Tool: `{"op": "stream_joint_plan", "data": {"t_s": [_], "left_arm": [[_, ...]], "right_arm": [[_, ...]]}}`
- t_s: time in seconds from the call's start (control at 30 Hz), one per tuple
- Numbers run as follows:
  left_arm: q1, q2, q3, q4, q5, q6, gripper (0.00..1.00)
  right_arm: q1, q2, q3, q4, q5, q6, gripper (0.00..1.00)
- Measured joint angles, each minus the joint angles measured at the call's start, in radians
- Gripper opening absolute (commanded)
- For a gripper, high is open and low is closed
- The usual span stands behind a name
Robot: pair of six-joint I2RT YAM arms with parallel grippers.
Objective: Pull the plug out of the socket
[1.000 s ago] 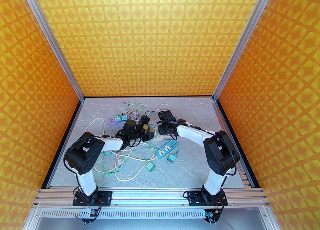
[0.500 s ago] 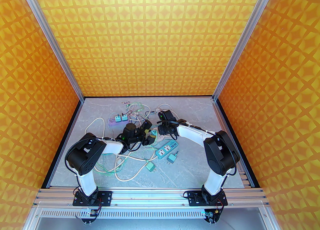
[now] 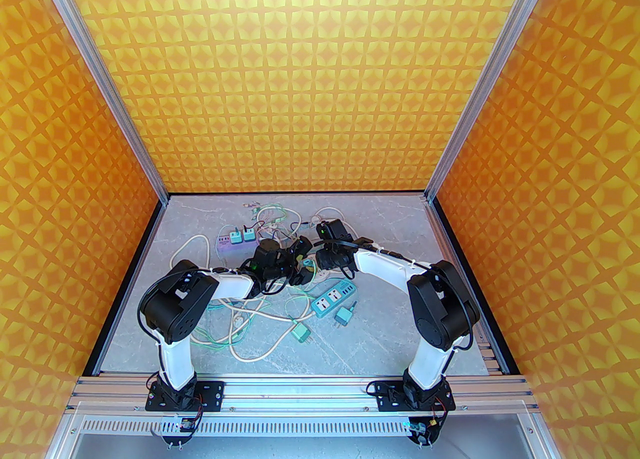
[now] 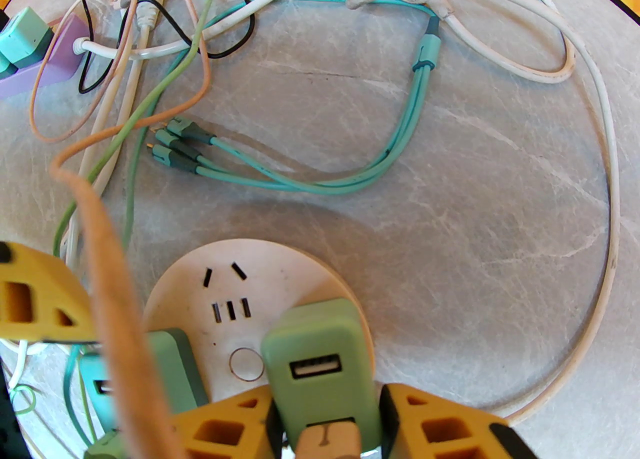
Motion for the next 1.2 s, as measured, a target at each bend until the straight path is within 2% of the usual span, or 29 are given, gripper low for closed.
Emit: {"op": "stream_joint_plan", "data": {"t_s": [0.23,0.43,0.53,1.2], "left_arm": [[-0.002,0.01,0.014,-0.019,-0.005,0.022,0.55],[-0.003,0.039,0.04,-0.034,-0.011,0.034,0.51],[-0.003,0.045,0.043,-0.038,-0.016,0.045,0.36],[-0.005,0.045,0.082,-0.112,-0.023,0.056,0.37]], "right_arm": [[0.0,0.0,0.001,-0.003,-0.003,-0.004,0.37],[0.0,0.0,0.001,-0.003,-0.003,-0.004,0.37],[0.0,0.0,0.001,-0.006,-0.003,-0.004,0.36],[0.027,0.0,0.01,-0.021,0.037,-0.004,0.36]]}}
